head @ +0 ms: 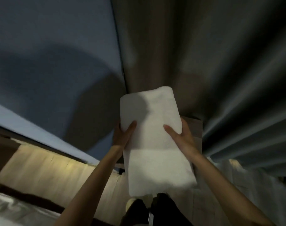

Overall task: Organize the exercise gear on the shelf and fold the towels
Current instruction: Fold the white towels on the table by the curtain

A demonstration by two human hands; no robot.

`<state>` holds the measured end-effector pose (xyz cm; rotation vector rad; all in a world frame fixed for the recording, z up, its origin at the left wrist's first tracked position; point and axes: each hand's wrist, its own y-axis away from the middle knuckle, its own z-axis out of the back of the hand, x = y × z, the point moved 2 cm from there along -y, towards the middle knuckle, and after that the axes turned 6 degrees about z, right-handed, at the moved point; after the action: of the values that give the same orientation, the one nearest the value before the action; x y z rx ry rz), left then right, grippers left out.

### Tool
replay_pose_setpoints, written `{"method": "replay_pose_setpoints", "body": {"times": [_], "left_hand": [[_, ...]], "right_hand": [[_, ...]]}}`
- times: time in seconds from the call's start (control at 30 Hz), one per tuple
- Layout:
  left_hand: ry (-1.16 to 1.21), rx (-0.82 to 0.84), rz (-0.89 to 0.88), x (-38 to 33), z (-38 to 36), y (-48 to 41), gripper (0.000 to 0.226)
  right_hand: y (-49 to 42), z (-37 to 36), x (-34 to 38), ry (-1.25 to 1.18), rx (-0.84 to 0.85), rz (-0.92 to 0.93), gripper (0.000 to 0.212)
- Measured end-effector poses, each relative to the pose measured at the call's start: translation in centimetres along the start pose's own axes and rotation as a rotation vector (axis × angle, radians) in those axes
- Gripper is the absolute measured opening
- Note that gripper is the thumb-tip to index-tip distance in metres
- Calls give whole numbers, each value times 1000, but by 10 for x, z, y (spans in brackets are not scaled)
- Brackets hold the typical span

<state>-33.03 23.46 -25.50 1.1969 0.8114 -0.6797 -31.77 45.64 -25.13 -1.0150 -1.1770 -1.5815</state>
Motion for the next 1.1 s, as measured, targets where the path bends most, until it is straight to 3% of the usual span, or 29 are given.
{"method": "replay_pose_setpoints", "body": {"times": [0.13,0.3,0.53,0.67,1.1], "left_hand": [[46,-99,96,14,16,20,73],[59,-255,-3,30,15,56,69],[276,-417,-32,69,0,134,40],[352,-570,47,100,3,175,59],[431,-977,107,173,116,278,67]], "right_hand": [[7,-2,10,20,105,44,78],[11,0,17,35,294,100,71],[31,19,9,245,584,159,80],[55,13,2,230,742,151,82],[144,-137,4,269,1186,256,79]]}}
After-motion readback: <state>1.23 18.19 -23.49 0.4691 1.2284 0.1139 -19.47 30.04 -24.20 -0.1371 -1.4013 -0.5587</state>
